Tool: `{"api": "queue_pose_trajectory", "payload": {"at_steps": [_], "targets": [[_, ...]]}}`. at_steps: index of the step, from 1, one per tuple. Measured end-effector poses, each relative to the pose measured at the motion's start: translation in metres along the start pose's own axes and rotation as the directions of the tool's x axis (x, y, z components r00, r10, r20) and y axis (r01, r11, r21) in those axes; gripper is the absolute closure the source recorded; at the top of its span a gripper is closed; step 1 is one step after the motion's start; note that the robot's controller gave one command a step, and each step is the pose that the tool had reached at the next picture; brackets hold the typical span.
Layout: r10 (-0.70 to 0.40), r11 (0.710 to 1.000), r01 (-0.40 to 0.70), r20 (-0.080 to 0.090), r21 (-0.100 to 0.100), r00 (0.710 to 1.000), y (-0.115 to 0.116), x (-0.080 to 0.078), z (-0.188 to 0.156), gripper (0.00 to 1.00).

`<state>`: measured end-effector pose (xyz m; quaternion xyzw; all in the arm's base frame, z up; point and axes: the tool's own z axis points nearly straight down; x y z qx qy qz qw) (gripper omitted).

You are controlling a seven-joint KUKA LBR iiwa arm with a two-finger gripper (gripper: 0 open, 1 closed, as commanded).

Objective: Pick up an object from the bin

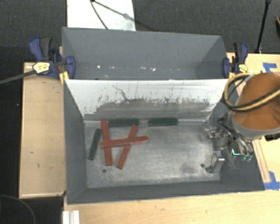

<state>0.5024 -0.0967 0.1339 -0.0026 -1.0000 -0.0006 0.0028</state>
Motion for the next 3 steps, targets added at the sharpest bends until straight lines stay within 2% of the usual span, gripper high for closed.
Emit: {"api": "queue_pose_trajectory", "payload": {"at_steps": [1,2,3], "targets": [[-0.547,0.837,0.547,0.009,0.011,0.837,-0.053,0.004,-0.098,0.0],[-0.759,0.651,0.759,0.008,0.007,0.651,0.007,-0.087,-0.061,0.0],[-0.639,0.769,0.639,0.004,0.0,0.769,0.068,-0.072,-0.001,0.0]]}}
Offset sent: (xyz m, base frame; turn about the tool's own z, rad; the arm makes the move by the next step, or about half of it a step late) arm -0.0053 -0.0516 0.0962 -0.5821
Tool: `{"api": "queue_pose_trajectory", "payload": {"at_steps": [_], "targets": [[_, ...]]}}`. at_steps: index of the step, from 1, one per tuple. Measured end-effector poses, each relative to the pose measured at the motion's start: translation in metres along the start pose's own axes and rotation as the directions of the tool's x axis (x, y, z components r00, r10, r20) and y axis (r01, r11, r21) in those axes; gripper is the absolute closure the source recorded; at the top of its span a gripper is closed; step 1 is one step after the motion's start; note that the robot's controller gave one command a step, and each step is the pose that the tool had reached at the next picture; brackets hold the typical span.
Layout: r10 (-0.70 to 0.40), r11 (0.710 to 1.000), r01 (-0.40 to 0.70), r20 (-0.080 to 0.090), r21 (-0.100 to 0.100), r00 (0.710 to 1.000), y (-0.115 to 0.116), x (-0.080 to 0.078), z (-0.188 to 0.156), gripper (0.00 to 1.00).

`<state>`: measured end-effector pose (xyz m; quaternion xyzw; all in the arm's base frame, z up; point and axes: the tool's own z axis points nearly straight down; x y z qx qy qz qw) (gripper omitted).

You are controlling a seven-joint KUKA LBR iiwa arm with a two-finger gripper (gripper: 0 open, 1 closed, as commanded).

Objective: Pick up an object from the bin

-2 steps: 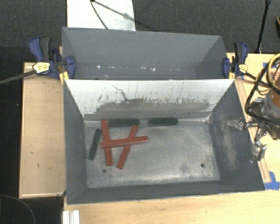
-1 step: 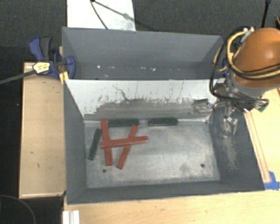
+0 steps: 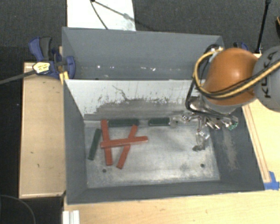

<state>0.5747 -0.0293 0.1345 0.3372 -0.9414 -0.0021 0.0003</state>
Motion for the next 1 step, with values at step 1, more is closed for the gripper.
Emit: {"api": "queue_pose_trajectory", "payload": {"at_steps": [1], "targets": [[0.217,0.976,-0.217,-0.001,0.0,0.976,0.0526,-0.0647,0.0553,0.0]]}}
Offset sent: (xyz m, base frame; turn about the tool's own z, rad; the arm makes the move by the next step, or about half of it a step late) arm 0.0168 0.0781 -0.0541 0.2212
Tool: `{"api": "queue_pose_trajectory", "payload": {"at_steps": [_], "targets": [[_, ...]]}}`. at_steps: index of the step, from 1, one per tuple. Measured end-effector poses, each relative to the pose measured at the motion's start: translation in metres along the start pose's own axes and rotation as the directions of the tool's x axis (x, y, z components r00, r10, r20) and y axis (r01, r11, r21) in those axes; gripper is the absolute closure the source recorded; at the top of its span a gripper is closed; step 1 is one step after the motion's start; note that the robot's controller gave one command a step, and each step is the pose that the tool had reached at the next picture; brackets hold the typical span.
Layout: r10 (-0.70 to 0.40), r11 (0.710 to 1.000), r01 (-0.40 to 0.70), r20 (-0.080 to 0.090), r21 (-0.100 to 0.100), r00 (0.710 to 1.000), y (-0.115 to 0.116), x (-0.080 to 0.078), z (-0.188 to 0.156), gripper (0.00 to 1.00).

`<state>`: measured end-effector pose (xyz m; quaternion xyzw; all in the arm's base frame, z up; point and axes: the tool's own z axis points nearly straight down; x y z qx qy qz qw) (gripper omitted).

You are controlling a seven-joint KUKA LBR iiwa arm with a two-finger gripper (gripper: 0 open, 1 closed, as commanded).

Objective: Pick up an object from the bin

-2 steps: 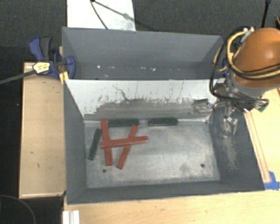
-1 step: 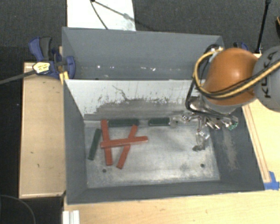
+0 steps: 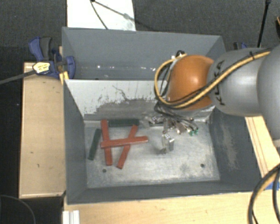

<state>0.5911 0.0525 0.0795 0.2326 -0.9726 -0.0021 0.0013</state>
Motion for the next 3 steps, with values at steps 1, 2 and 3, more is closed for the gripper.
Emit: {"api": "queue_pose_trajectory", "payload": {"at_steps": [1,2,3], "targets": [[0.226,0.974,-0.226,0.006,0.0,0.974,0.072,-0.031,0.009,0.0],[0.226,0.974,-0.226,0.005,0.004,0.974,0.069,-0.03,0.009,1.0],[0.225,0.974,-0.225,0.012,0.005,0.974,0.072,-0.019,-0.12,1.0]]}}
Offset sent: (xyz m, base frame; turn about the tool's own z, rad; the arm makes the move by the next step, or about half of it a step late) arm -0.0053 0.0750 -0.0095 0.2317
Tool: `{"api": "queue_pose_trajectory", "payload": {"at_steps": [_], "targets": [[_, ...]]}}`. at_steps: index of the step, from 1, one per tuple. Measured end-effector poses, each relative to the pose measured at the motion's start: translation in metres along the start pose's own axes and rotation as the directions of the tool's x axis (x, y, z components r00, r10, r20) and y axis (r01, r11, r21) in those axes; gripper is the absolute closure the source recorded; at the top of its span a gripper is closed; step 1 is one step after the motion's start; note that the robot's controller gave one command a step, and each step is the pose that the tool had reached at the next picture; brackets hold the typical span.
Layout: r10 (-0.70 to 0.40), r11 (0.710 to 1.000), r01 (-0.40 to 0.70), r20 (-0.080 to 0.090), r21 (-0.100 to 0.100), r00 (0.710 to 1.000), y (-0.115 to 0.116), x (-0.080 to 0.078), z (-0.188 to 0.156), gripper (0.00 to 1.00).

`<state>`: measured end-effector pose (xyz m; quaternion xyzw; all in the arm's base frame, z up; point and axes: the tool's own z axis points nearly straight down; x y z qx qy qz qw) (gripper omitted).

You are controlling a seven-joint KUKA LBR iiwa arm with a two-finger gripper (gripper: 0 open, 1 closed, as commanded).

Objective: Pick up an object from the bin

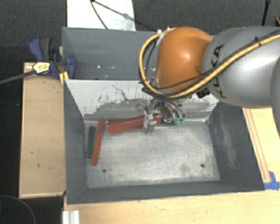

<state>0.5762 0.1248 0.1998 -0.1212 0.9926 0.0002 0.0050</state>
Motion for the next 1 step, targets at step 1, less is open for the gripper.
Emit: {"api": "queue_pose_trajectory", "payload": {"at_steps": [1], "targets": [[-0.382,0.924,0.382,0.0,0.0,0.924,-0.014,0.0054,-0.1153,1.0]]}}
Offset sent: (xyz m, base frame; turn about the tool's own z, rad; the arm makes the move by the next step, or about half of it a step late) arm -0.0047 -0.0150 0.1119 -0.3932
